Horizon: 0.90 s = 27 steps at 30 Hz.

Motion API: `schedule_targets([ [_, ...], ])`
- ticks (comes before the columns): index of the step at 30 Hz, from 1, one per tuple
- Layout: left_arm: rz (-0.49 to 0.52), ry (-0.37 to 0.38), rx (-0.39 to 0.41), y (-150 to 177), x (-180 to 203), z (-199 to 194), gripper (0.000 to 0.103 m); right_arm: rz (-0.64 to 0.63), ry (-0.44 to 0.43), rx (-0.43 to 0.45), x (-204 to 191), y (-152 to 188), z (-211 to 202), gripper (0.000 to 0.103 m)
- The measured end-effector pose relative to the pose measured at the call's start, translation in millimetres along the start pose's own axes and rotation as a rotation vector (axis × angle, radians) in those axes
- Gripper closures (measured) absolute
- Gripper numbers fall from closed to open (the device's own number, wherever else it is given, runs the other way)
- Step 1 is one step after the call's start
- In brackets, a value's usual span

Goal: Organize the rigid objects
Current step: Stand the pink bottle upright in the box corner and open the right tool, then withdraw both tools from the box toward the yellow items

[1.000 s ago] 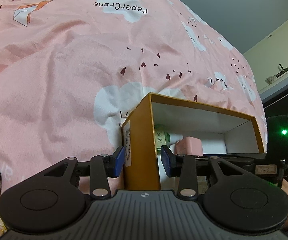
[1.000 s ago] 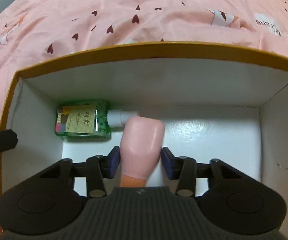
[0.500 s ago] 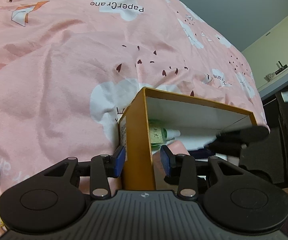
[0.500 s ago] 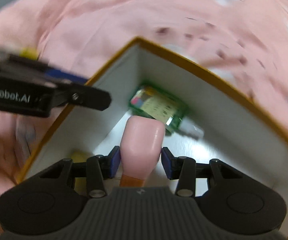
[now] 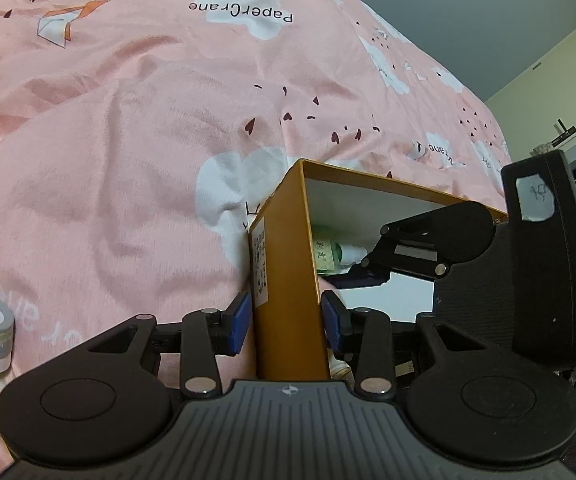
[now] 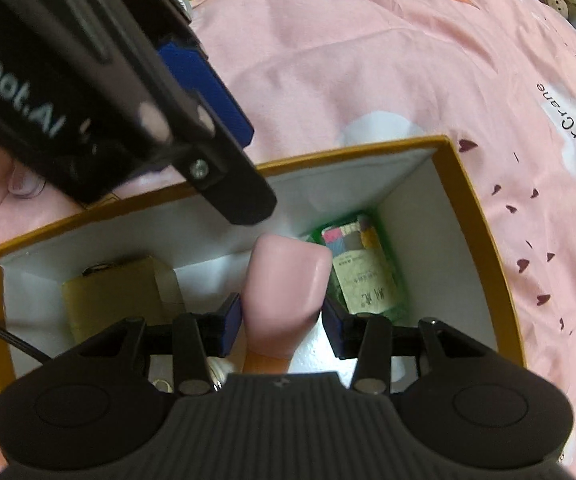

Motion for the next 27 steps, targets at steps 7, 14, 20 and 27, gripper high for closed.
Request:
schedule_targets([
  [7, 0.026, 0.003, 0.06, 12, 11, -9, 0.06, 0.065, 0.067, 0.057, 1, 11, -22, 0.047],
  [14, 0.086, -0.019, 0.175, 33, 24, -33, 0.06, 0.293, 0.174, 0.157, -12, 33, -59, 0.03],
  [20, 0.088, -0.018, 0.224, 43, 23, -52, 0.06, 0.533, 0.174, 0.298, -22, 49, -95, 0.027],
  [27, 0.107, -0.097, 0.306, 60, 15, -71, 0.06, 0.72, 0.184, 0.365, -44, 50, -103, 0.027],
])
Point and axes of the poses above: each gripper's, at about its wrist camera, not at the fingertips, and z roughly the way its jaws point, x to its right, y to its underside, the point moved 4 cm from there along z, roughly the way its jaws point, and after that the axes turned 13 degrees about -x, right-handed, at the moved point
